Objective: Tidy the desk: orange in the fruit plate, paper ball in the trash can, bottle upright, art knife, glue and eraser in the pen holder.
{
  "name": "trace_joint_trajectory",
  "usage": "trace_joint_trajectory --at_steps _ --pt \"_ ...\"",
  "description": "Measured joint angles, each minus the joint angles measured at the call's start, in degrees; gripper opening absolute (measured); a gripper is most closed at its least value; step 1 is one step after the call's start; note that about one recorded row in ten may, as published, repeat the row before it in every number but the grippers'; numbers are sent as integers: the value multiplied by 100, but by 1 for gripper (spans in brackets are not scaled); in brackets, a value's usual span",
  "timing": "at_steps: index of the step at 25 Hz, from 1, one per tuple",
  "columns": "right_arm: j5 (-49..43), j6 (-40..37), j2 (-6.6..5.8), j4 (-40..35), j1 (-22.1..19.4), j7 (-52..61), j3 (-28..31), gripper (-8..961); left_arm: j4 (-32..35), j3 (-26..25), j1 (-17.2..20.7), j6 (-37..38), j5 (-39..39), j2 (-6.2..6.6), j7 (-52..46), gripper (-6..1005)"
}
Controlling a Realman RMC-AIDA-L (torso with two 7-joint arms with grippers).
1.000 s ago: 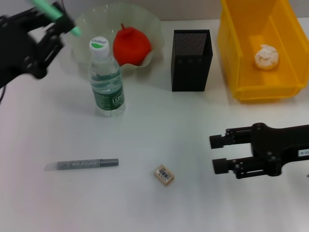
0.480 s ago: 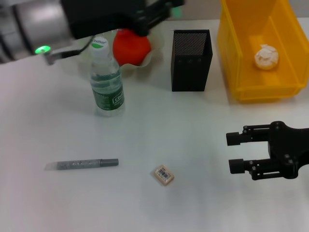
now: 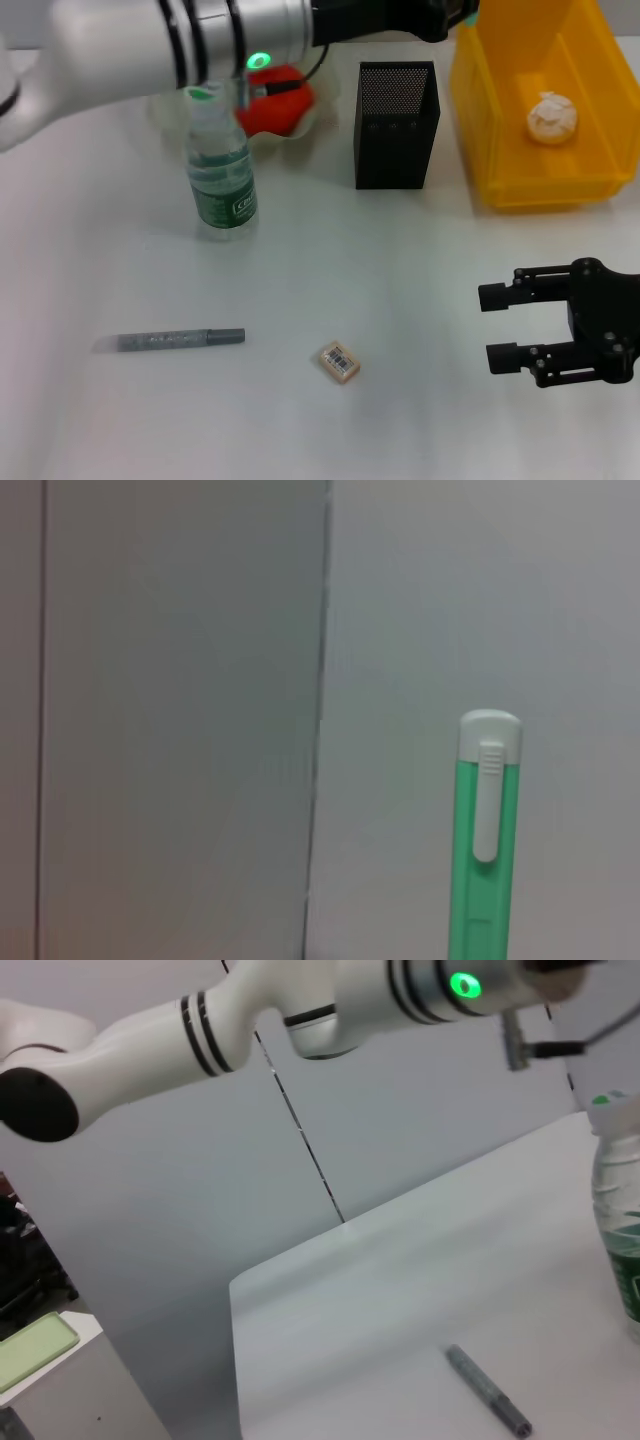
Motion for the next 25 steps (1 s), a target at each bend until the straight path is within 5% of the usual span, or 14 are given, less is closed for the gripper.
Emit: trace_joint_trajectory --at_steps 9,25 --pt "-436 8 50 -218 -157 -445 571 701 -316 794 -331 -1521 -22 0 -571 203" --pt "-856 -37 13 -513 -327 -689 2069 701 -981 1068 -633 -2154 -29 0 -777 204"
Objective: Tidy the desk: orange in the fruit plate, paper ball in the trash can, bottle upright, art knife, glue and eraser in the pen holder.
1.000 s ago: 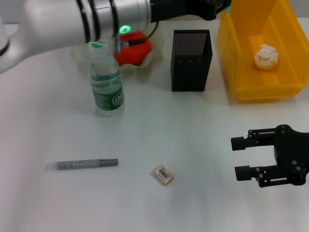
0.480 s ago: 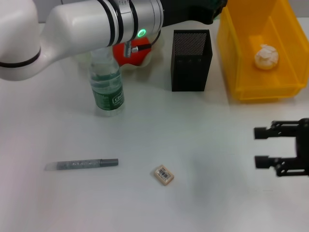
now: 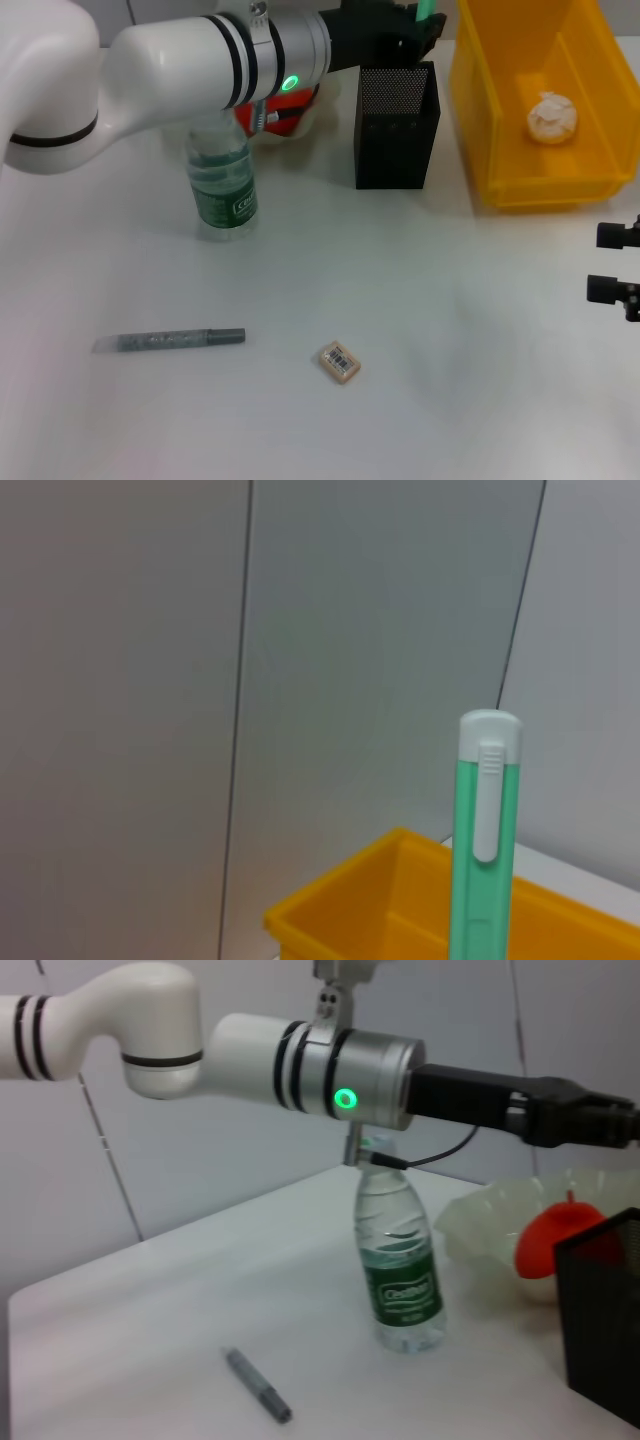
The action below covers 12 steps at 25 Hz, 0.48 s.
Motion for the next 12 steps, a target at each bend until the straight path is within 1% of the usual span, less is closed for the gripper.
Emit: trace_joint_trajectory --at_steps 2,5,7,8,11,12 --pt "-41 1 -5 -9 -3 0 48 701 -8 7 4 -21 0 0 18 204" --pt "-54 0 -9 -38 -4 4 68 701 -30 188 22 -353 1 0 34 203" --pt "-54 19 -10 -59 -8 25 73 701 -28 231 28 -429 2 0 27 221" --pt "-54 30 -11 -63 -8 33 75 701 -8 332 48 -554 3 0 19 230" --pt "-54 41 -21 -64 8 64 95 701 19 369 68 -556 5 0 26 256" --pt "-55 41 -25 -64 22 76 110 701 30 368 80 -541 6 0 23 302"
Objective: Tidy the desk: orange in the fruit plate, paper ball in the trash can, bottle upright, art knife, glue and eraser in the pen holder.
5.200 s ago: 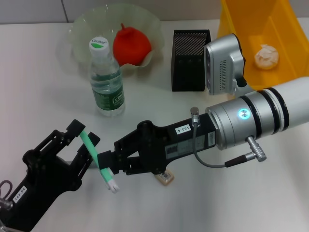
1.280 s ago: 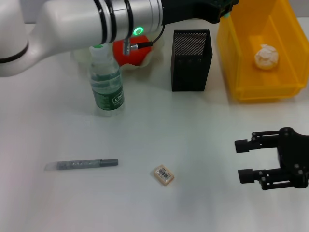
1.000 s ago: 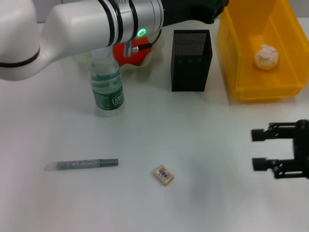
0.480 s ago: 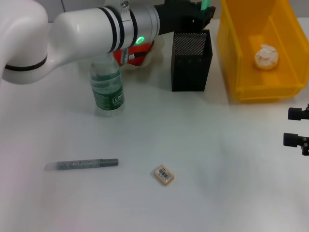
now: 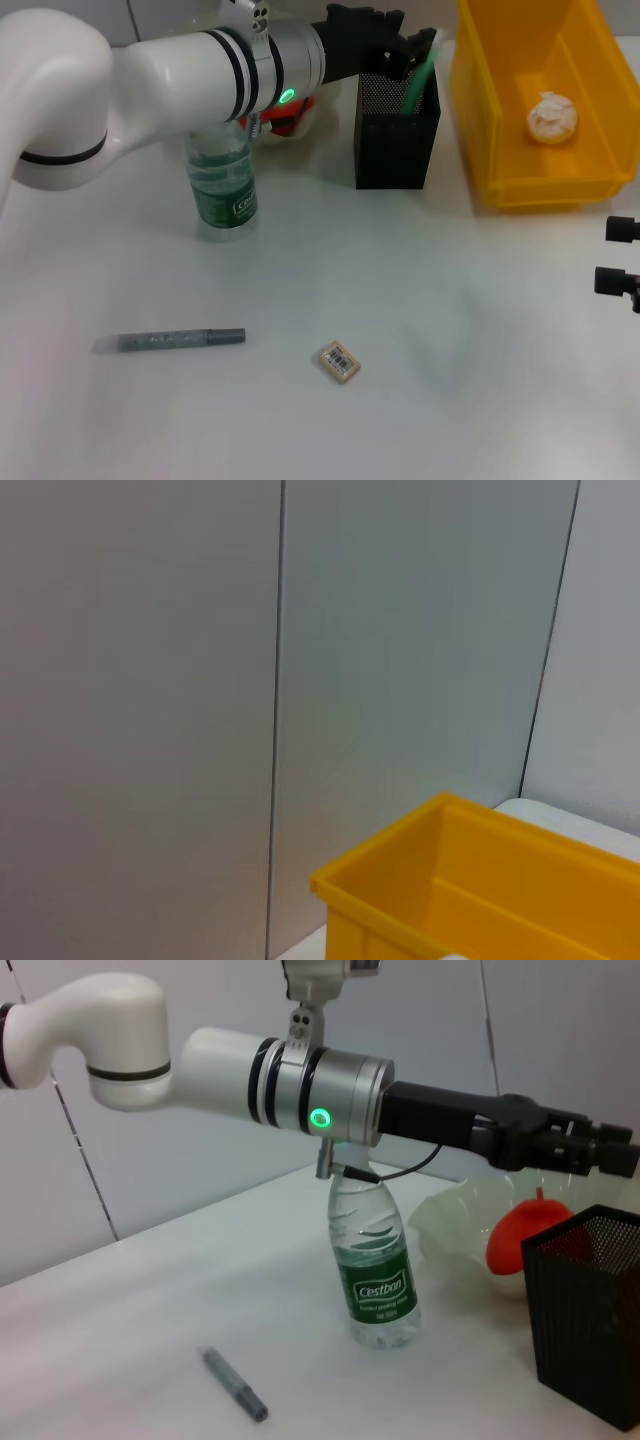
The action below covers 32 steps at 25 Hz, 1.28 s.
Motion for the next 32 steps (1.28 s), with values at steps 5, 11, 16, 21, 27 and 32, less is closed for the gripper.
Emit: trace_joint_trajectory --at_steps 5,11,16,21,27,32 --pt "0 9 -14 1 60 28 28 702 161 -37 159 91 0 0 -5 533" --pt "40 -55 -12 -24 141 53 21 702 905 -212 782 442 10 47 39 697" --pt "-8 -270 117 -580 304 309 -52 702 1903 -1194 1871 2388 71 75 434 787" --pt "-49 -359 261 -1418 416 816 -498 702 2275 -1632 2607 3373 81 104 611 840" --pt "-51 -387 276 -1785 690 1442 -958 702 2323 -2610 3150 4911 508 110 1056 838" --pt "-135 -401 265 -2212 885 2042 -1400 701 2327 -3943 3383 6290 1248 115 1225 837"
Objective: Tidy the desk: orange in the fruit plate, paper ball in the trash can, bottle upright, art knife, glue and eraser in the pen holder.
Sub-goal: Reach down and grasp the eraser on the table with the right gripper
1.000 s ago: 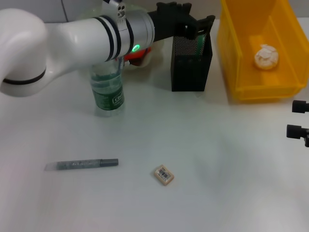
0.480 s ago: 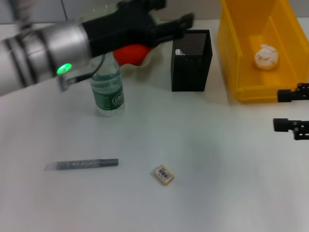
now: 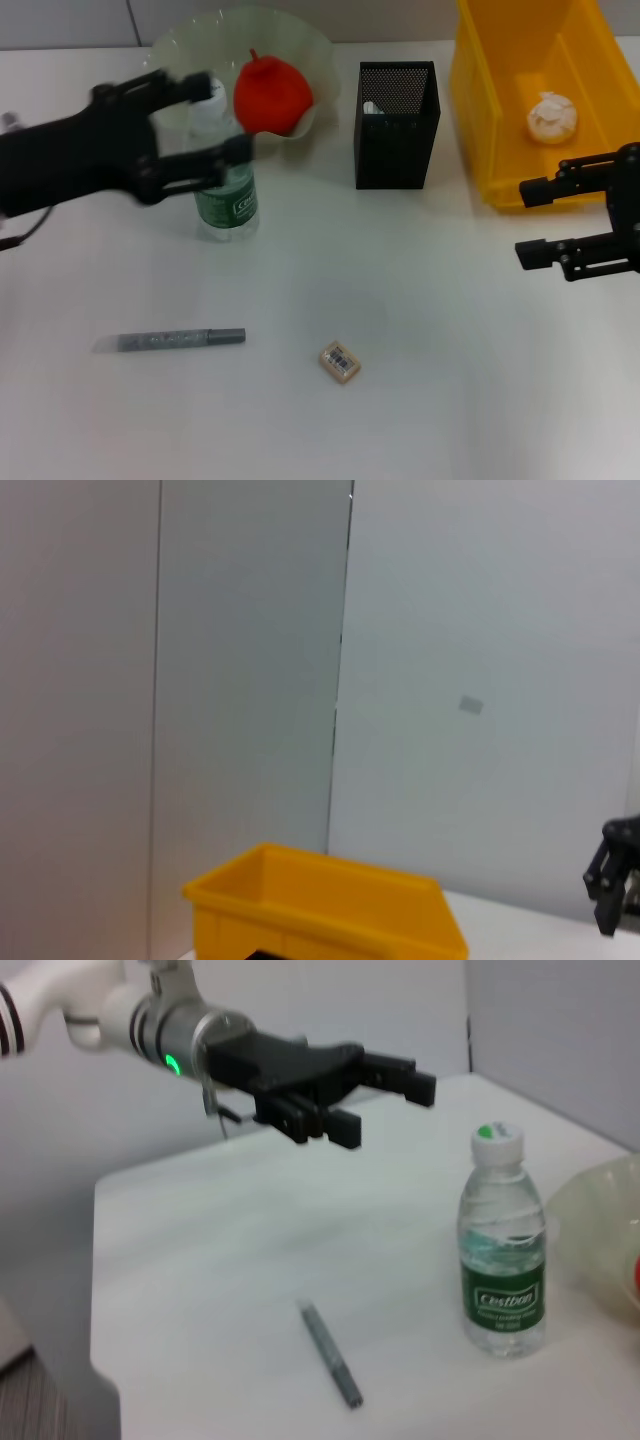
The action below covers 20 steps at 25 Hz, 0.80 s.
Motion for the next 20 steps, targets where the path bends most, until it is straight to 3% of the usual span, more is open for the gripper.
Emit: trace_joint_trajectory --at_steps 3,8,9,10,11,13,14,15,16,19,20 --pt "-205 68 27 -322 225 416 -418 701 -182 -791 66 617 345 -6 368 836" --pt "-736 418 30 -409 1076 1285 -1434 700 -573 -1233 152 932 387 -3 901 835" --pt "-1011 623 34 -236 1523 1577 -1881 700 -1273 -1822 191 1261 441 34 1502 835" --pt "-1184 794 35 -33 1825 1765 -2167 700 -1273 -1822 191 1261 441 34 1502 835" --pt "-1184 794 35 -33 1825 1765 -2167 699 -1273 -1822 191 1261 441 34 1502 835" --pt "-1427 1114 40 440 2349 2025 -2667 699 -1578 -2037 199 1403 461 75 1729 835" --pt "-1521 1424 55 915 2802 2195 -3041 699 -1578 -2037 199 1403 461 75 1729 835" --pt "-1521 1424 55 915 2802 2195 -3041 698 -2207 -2410 266 1474 470 239 2066 835" --pt "-1534 1611 72 1208 3060 2256 -3224 698 -2440 -2593 323 1462 472 301 2199 835" --pt "-1492 2167 117 2016 3652 2362 -3757 698 -2440 -2593 323 1462 472 301 2199 835" --pt "-1444 2362 127 2226 3810 2402 -3968 697 -2736 -2900 468 1445 475 352 2460 834"
